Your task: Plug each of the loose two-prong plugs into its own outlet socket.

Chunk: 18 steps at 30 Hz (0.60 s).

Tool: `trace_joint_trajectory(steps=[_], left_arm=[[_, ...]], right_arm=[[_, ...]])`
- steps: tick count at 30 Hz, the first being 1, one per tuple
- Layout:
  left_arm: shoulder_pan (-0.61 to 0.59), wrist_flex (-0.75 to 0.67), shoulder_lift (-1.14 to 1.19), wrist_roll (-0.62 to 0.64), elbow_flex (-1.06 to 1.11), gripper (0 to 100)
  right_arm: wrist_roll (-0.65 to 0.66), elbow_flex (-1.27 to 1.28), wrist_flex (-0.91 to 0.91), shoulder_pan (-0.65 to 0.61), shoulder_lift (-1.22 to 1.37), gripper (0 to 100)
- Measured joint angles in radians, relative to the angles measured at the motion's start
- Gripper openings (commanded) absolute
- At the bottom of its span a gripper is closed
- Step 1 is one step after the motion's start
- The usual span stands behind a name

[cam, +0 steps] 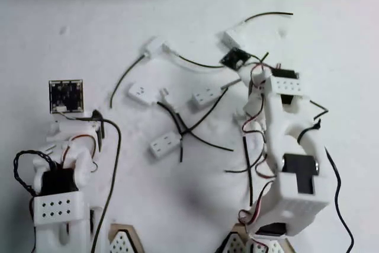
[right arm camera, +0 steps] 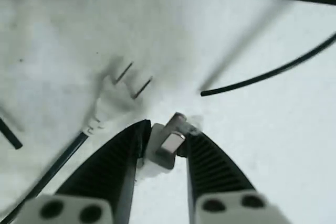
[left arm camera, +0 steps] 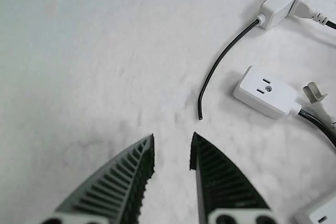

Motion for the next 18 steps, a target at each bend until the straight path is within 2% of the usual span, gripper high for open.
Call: trace_joint_trajectory(steps=[6, 9, 13, 18], left_arm=[[0.000, 0.000, 0.000, 0.000, 0.000, 13], [0.000, 0.000, 0.000, 0.000, 0.000, 13], [0.000, 0.000, 0.000, 0.000, 0.000, 13], [0.000, 0.000, 0.000, 0.000, 0.000, 13]], right_arm=[[-0.003, -0.026, 0.175, -0.091, -0.235, 1.9], [-0.086, -0.026, 0.216, -0.150, -0.336, 1.9], [-0.333, -0.026, 0.221, -0.207, -0.384, 1.9], [-0.740, -0.026, 0.221, -0.163, -0.385, 1.9]])
